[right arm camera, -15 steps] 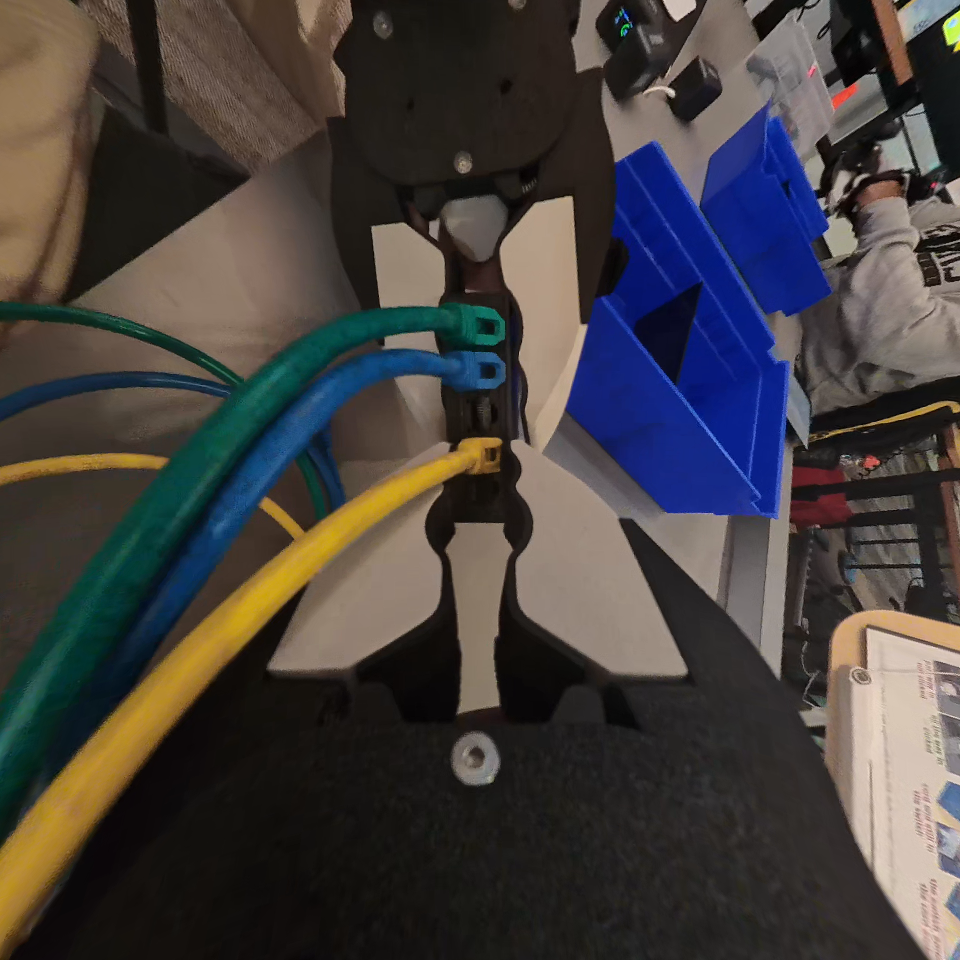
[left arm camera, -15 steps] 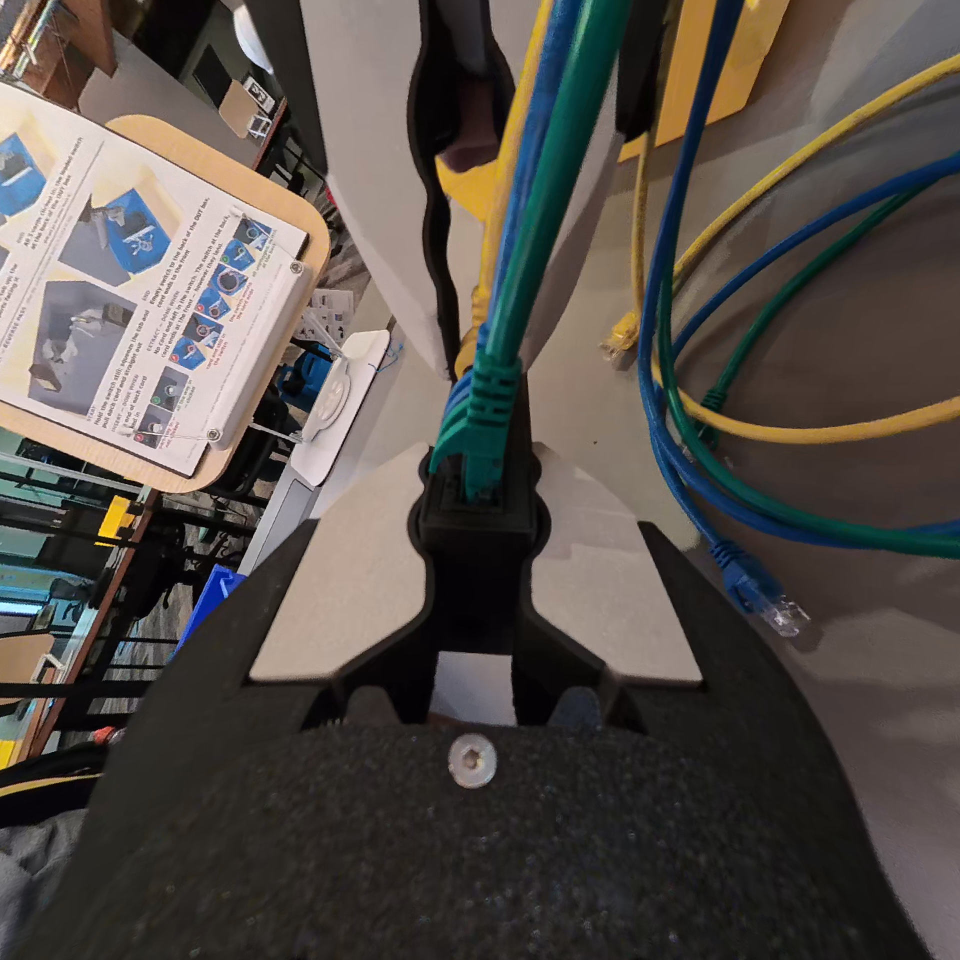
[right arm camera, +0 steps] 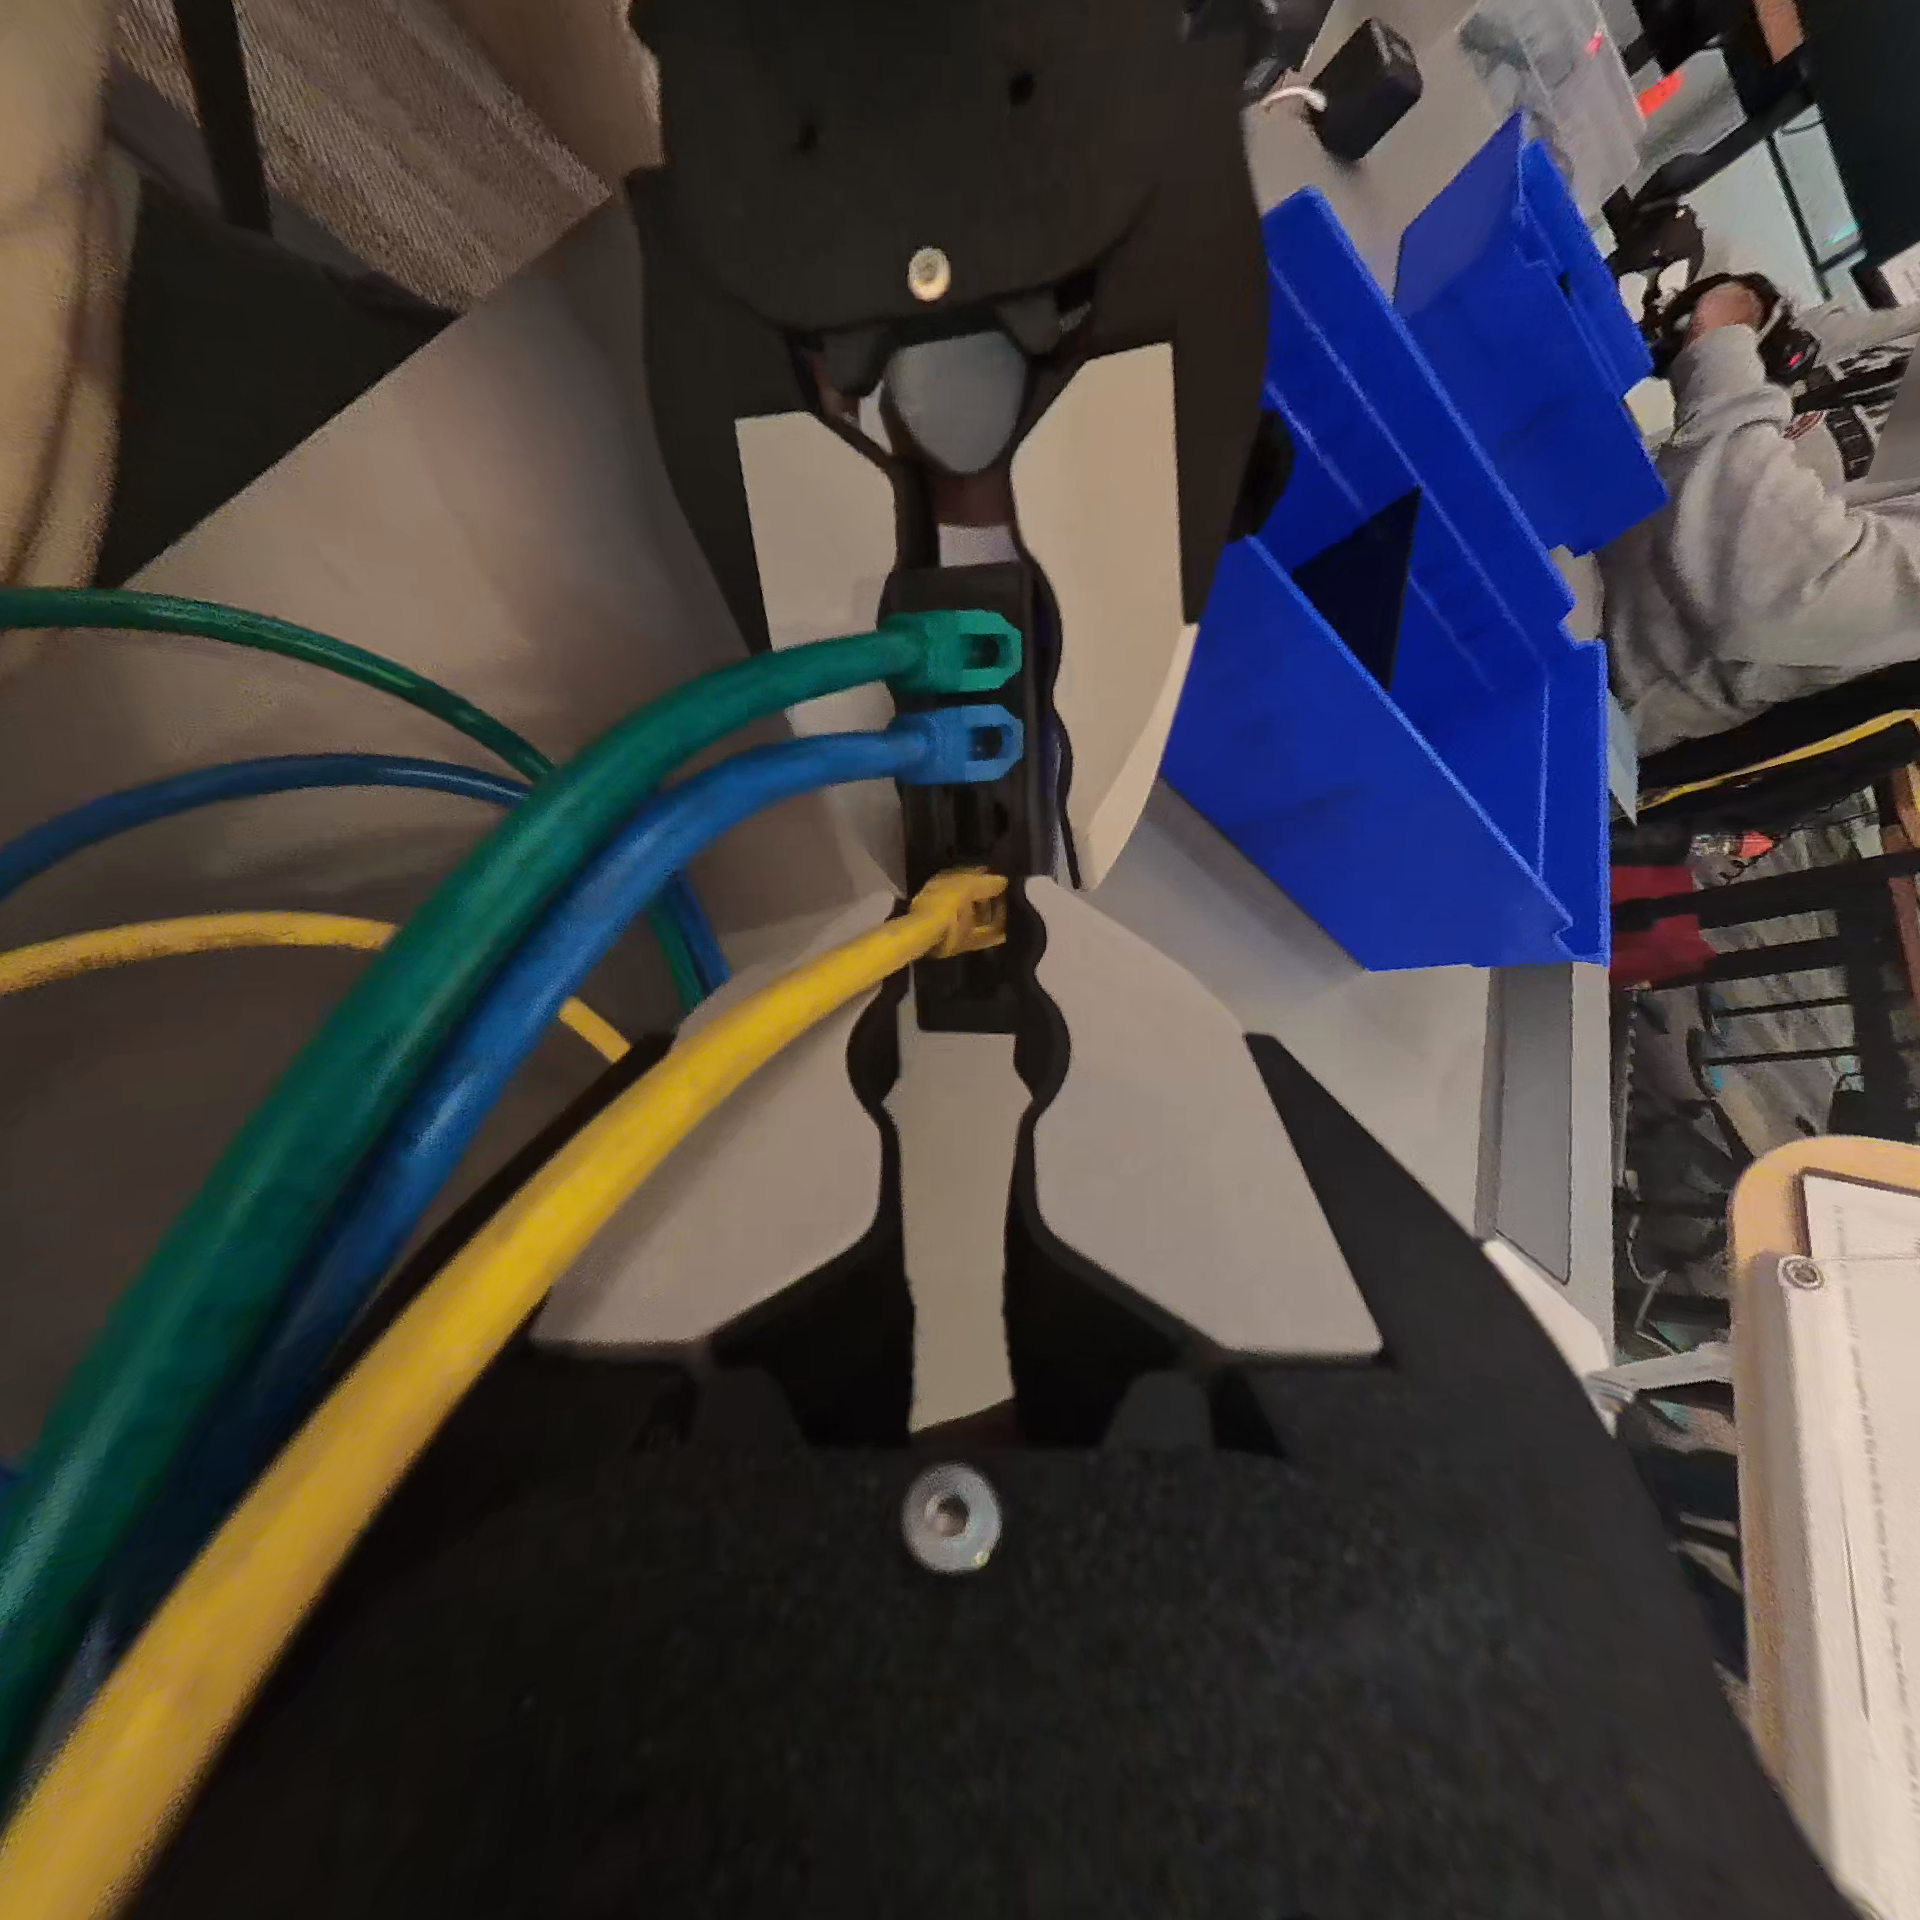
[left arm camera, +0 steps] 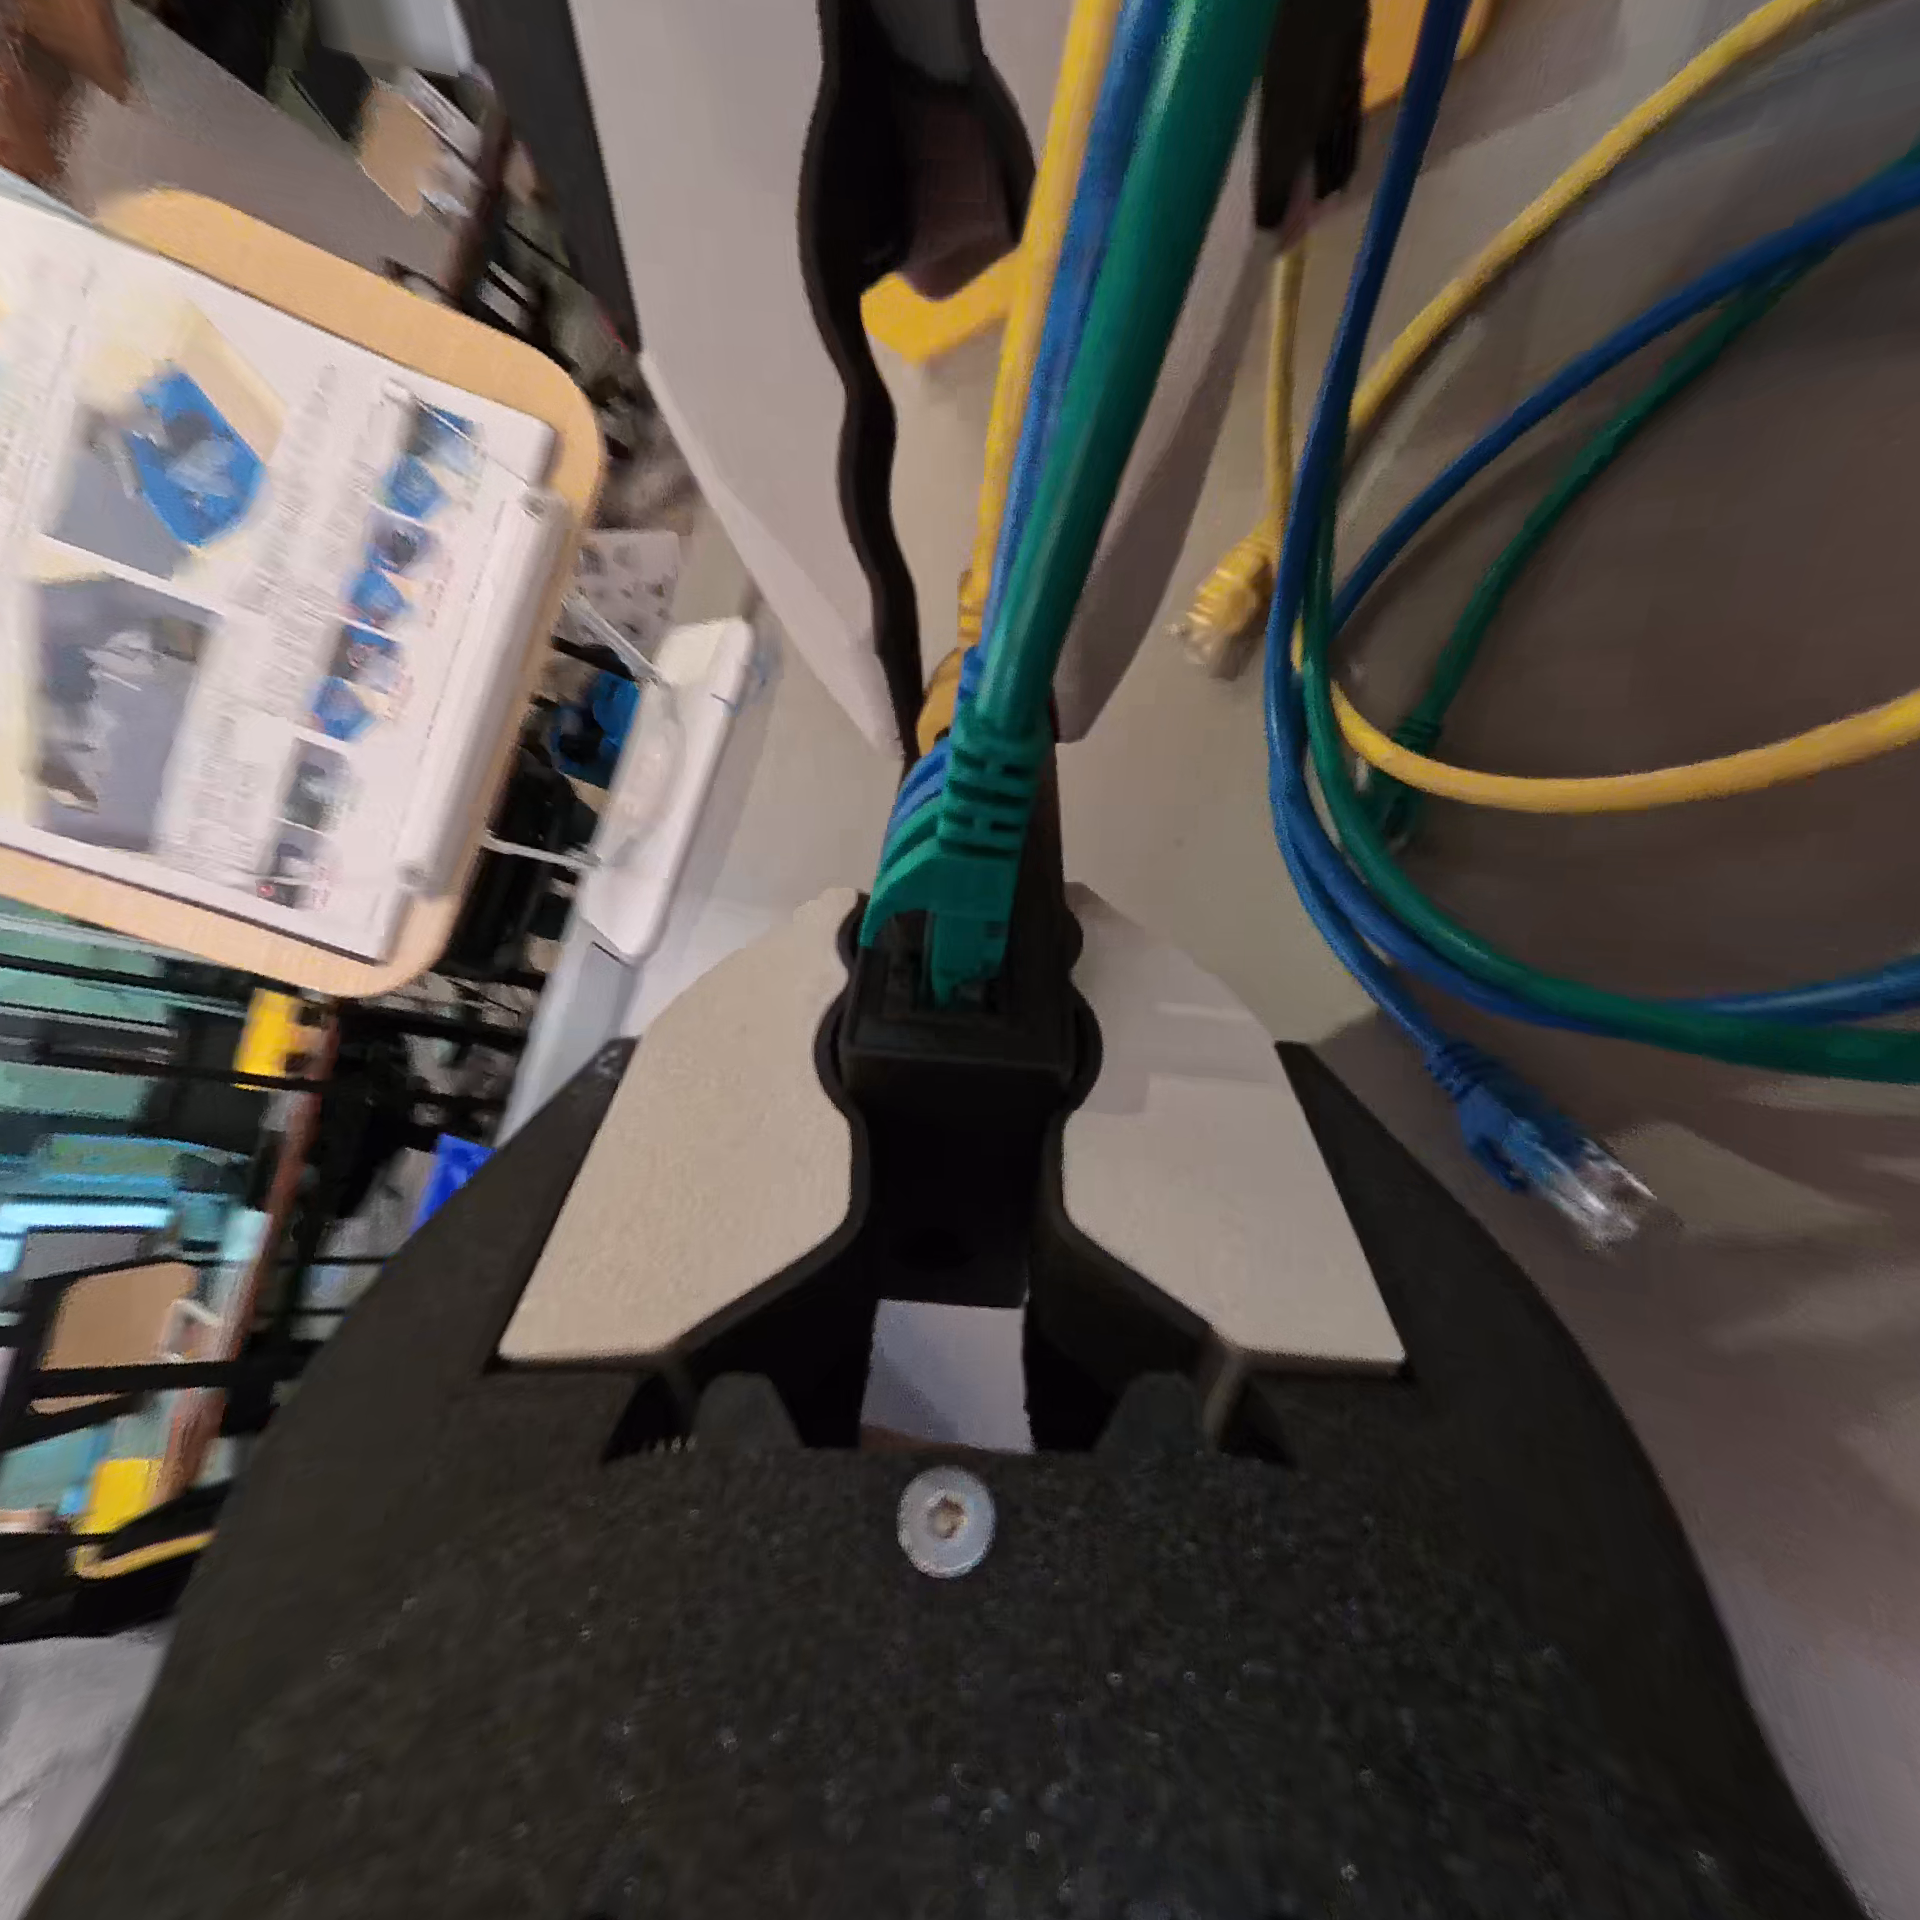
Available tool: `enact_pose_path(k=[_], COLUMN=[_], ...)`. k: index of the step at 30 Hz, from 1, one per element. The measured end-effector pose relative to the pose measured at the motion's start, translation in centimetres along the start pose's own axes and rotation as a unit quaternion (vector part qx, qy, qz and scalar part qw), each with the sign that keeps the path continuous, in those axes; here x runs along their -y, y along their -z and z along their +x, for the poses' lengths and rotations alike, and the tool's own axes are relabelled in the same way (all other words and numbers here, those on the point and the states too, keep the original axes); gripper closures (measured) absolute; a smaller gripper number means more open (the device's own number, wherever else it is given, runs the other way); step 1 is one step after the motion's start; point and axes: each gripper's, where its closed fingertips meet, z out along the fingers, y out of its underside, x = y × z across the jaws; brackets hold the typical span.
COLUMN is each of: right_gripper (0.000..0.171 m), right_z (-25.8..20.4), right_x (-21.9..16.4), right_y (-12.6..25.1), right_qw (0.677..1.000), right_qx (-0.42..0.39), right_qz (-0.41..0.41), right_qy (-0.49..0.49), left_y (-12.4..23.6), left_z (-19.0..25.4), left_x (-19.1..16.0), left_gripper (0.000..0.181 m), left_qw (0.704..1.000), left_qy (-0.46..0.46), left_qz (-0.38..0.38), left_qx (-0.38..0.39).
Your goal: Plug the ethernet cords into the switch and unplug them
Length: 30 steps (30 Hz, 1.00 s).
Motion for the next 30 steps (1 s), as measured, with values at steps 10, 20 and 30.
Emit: enact_pose_path(k=[10,20,30], right_gripper=[0.144,0.15,0.159], right_z=[5.5,5.2,4.4], right_x=[-3.3,-1.0,-1.6], right_y=[2.5,-1.5,-1.6], right_qw=[0.928,0.909,0.907], right_qx=[-0.008,-0.051,-0.081], right_qz=[-0.098,-0.109,-0.117], right_qy=[-0.359,-0.399,-0.397], left_y=[0.1,0.5,-0.2], left_z=[-5.5,-6.0,-5.6], left_x=[-3.0,-3.4,-3.5], left_gripper=[0.15,0.15,0.149], left_qw=[0.966,0.949,0.957], left_qy=[-0.125,-0.159,-0.142], left_qz=[-0.09,-0.125,-0.13], left_qx=[0.208,0.243,0.218])
